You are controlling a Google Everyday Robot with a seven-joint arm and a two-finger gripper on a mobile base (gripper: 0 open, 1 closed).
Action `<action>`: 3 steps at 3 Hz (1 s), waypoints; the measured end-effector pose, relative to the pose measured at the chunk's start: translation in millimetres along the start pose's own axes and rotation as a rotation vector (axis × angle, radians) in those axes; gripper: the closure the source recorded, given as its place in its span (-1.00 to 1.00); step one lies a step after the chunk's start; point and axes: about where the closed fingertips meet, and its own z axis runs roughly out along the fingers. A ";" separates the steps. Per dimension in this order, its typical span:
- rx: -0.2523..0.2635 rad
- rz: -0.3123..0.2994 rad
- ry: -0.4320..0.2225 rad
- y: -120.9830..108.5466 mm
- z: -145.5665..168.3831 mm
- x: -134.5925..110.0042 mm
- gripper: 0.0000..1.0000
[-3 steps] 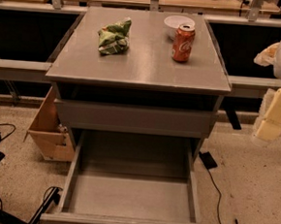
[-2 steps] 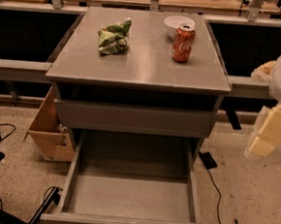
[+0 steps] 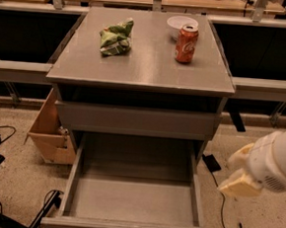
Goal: Close middle drawer
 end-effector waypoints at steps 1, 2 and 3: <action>-0.062 0.072 0.043 37.6 68.1 35.9 0.44; -0.149 0.150 0.113 91.2 142.2 76.7 0.99; -0.191 0.194 0.147 125.0 175.2 97.7 1.00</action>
Offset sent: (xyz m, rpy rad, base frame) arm -0.0930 0.0114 -0.2466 0.0049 0.3199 -0.1510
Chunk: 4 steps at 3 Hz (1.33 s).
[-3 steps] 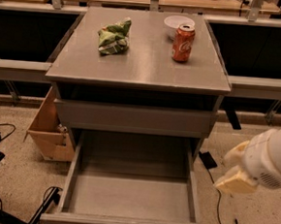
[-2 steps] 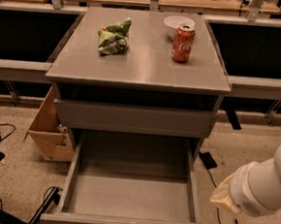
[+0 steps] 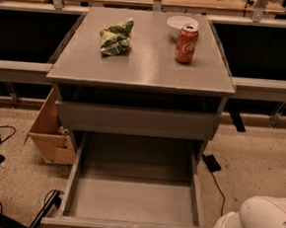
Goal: Close middle drawer
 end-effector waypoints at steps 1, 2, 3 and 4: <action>-0.001 -0.001 -0.002 -0.7 0.2 -0.7 1.00; -0.045 -0.003 -0.013 3.2 30.9 -4.8 1.00; -0.125 0.010 -0.047 24.8 86.9 3.0 1.00; -0.171 0.005 -0.084 44.9 148.3 9.3 1.00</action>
Offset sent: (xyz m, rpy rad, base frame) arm 0.0056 0.0324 -0.0796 0.1001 0.0793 0.0274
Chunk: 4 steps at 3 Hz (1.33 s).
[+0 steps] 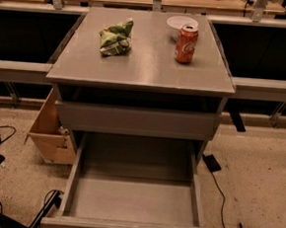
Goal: Close middle drawer
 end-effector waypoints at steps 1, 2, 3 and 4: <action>-0.024 -0.004 -0.056 -5.6 47.7 6.0 1.00; -0.059 0.001 -0.104 -14.8 87.3 8.3 1.00; -0.072 -0.008 -0.143 -30.9 111.5 0.1 1.00; -0.058 -0.026 -0.177 -52.5 117.4 -14.6 1.00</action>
Offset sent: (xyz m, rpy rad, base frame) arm 0.0179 0.0240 -0.1368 0.1910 -0.0132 -0.0161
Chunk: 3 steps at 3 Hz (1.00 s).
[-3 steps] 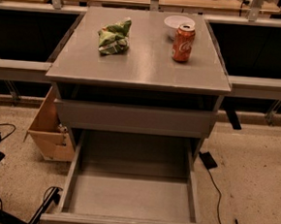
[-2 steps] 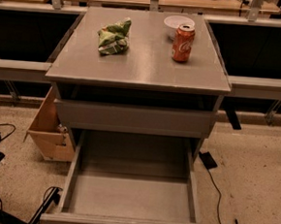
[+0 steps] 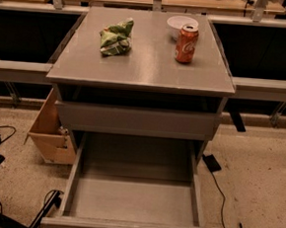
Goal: Close middle drawer
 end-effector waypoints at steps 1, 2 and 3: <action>0.013 -0.010 -0.015 -8.3 -1.5 -6.6 1.00; 0.053 -0.043 -0.029 -28.0 -18.3 -26.2 1.00; 0.054 -0.045 -0.029 -28.9 -18.0 -27.1 1.00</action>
Offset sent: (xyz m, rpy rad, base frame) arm 0.0676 -0.0121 0.0413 -0.0227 -0.1332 0.0094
